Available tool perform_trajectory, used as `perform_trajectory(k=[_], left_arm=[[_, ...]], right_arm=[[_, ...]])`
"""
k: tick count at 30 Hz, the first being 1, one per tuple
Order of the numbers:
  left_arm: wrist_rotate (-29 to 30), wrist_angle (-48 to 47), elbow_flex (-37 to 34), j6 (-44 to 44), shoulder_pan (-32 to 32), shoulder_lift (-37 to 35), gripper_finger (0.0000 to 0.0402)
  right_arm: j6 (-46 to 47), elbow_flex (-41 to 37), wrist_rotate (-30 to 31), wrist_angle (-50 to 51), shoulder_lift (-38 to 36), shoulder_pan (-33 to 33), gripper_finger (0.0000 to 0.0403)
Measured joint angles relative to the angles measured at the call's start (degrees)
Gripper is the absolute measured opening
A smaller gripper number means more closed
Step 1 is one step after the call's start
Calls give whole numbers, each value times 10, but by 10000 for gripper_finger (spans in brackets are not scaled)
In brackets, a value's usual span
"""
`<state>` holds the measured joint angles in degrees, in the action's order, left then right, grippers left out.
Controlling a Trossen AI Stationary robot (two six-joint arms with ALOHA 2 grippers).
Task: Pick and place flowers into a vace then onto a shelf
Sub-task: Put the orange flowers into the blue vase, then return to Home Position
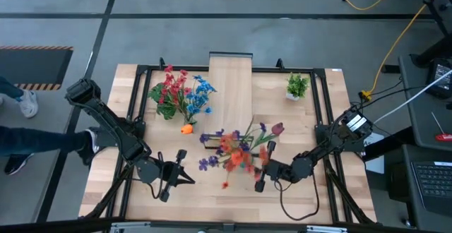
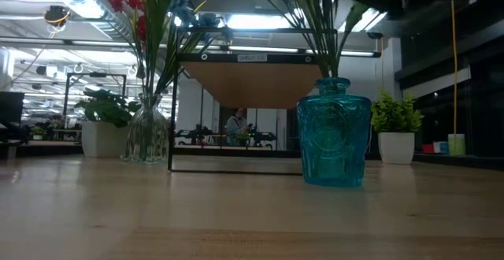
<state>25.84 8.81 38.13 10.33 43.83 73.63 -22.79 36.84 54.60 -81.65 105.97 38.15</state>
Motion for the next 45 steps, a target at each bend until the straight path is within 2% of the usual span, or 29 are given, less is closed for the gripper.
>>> perform_trajectory(k=[2, 4, 15, 23, 29, 33, 37, 45], left_arm=[[0, 0, 0, 0, 0, 0, 7], [0, 0, 0, 0, 0, 0, 7], [0, 0, 0, 0, 0, 0, 4], [-6, 0, 0, 0, 0, 0, 2], [-34, 0, 0, 0, 0, 0, 6], [-33, 0, 0, 0, 0, 0, 7], [-33, 0, 0, -1, 0, 0, 5], [-24, -1, 0, -26, 0, 0, 3]], right_arm=[[0, 0, 48, 0, 0, 3, 139], [0, 0, 72, 0, 0, 5, 150], [35, 0, 74, -5, 0, 37, 162], [22, 0, 92, -9, 0, 60, 162], [-1, 0, 151, -9, 0, 102, 162], [-4, 0, 202, -9, 0, 126, 162], [-10, 0, 227, -9, 0, 145, 162], [-34, 0, 307, -65, -12, 182, 153]])
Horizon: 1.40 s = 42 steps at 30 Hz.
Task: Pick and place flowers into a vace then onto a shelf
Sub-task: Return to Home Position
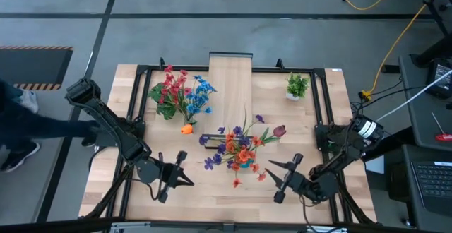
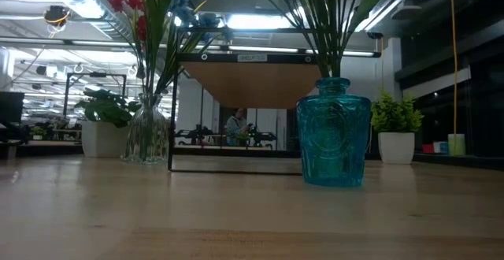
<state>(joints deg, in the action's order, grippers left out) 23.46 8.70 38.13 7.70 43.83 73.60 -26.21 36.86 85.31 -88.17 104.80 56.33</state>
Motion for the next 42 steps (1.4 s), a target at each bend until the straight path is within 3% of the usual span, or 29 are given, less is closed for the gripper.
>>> perform_trajectory(k=[3, 9, 17, 21, 25, 31, 33, 37, 42], left_arm=[[21, -15, 0, -13, 0, -11, 2], [63, -80, 0, 1, 0, -74, 3], [101, -135, -12, -67, 0, -169, 2], [81, -114, -71, -83, -7, -245, 1], [33, -31, -154, -108, -21, -332, 2], [20, 18, -247, -134, -39, -454, 1], [20, 18, -265, -129, -44, -485, 2], [21, 19, -290, -115, -47, -528, 2], [21, 14, -297, -105, -47, -545, 2]], right_arm=[[-29, 0, 2, -4, -23, 16, 119], [-100, 0, 2, -4, -81, 55, 11], [-161, 0, 14, -2, -117, 66, 3], [-174, 0, 14, -2, -133, 66, 2], [-192, 0, 14, -2, -153, 66, 1], [-177, 0, 10, 20, -160, 60, 1], [-150, 0, -39, 78, -153, 52, 1], [-9, 4, -276, 296, -158, 21, 0], [165, 39, -333, 513, -201, -57, 0]])
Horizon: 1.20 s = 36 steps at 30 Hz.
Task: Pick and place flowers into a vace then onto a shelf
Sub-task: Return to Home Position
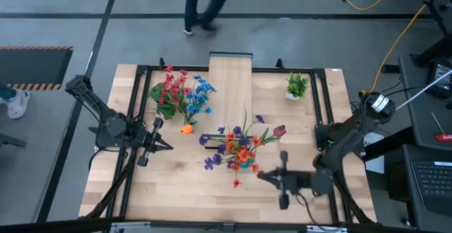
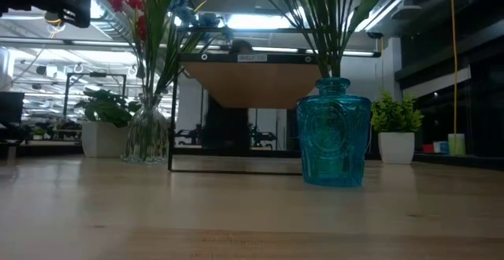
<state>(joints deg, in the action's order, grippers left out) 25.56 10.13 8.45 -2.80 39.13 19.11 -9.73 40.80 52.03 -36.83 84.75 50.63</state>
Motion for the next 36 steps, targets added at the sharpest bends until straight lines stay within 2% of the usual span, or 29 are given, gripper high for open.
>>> perform_trajectory(k=[2, 4, 8, 16, 22, 26, 33, 36], left_arm=[[0, -2, 0, -7, 0, 0, 3], [1, -10, 0, -8, 0, 0, 2], [3, -25, 0, -8, 0, 0, 2], [0, -28, 0, -35, -14, -15, 2], [-77, -61, 0, -48, -78, -49, 1], [-94, -93, -9, -43, -128, -89, 1], [-152, -77, -60, -69, -188, -191, 1], [-166, -74, -62, -84, -209, -191, 1]], right_arm=[[35, 6, -59, 53, -26, -24, 0], [52, 6, -86, 91, -52, -38, 0], [49, 1, -82, 128, -112, -48, 0], [20, 1, -85, 203, -207, -26, 0], [19, 0, -85, 253, -244, -27, 0], [18, -1, -87, 260, -246, -28, 0], [-6, -45, -82, 206, -251, -28, 0], [-15, -77, -82, 175, -275, -28, 0]])
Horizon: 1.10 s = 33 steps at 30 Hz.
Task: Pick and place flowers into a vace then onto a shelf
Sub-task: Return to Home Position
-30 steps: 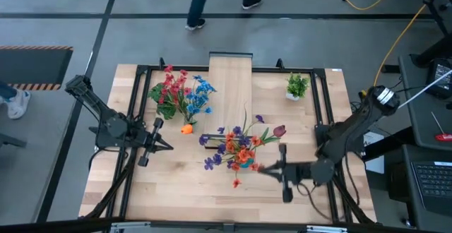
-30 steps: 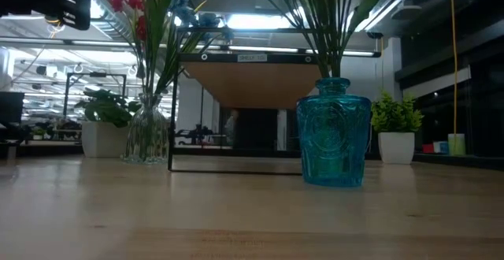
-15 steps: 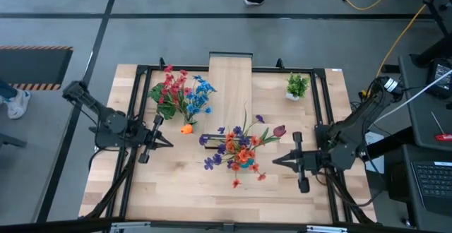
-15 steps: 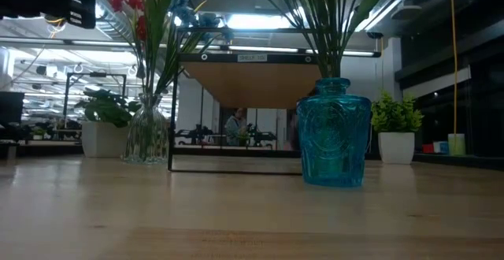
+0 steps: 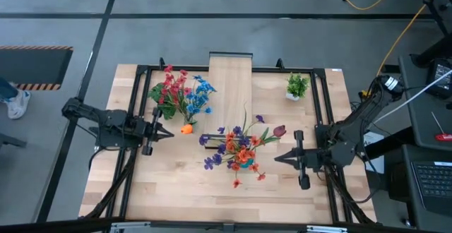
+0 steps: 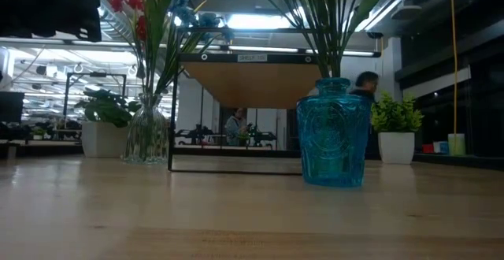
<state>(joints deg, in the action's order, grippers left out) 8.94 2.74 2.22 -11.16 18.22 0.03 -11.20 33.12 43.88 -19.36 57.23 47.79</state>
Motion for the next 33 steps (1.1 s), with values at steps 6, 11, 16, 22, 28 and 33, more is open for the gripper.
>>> perform_trajectory(k=[6, 11, 16, 22, 28, 33], left_arm=[[-43, 23, -18, 3, -47, 0, 1], [-69, 35, -18, 3, -91, 3, 2], [-80, 31, -18, 0, -130, 3, 1], [-124, 31, -18, 18, -169, 3, 1], [-145, 31, -18, 24, -196, 4, 2], [-150, 31, -18, 25, -209, 10, 1]], right_arm=[[-22, -105, -7, -133, -54, 0, 0], [-43, -184, -9, -201, -108, 0, 0], [-43, -240, -26, -197, -192, 0, 0], [-42, -285, -71, -122, -318, 0, 0], [-40, -327, -80, -82, -402, 0, 0], [-14, -328, -81, -36, -424, 0, 0]])
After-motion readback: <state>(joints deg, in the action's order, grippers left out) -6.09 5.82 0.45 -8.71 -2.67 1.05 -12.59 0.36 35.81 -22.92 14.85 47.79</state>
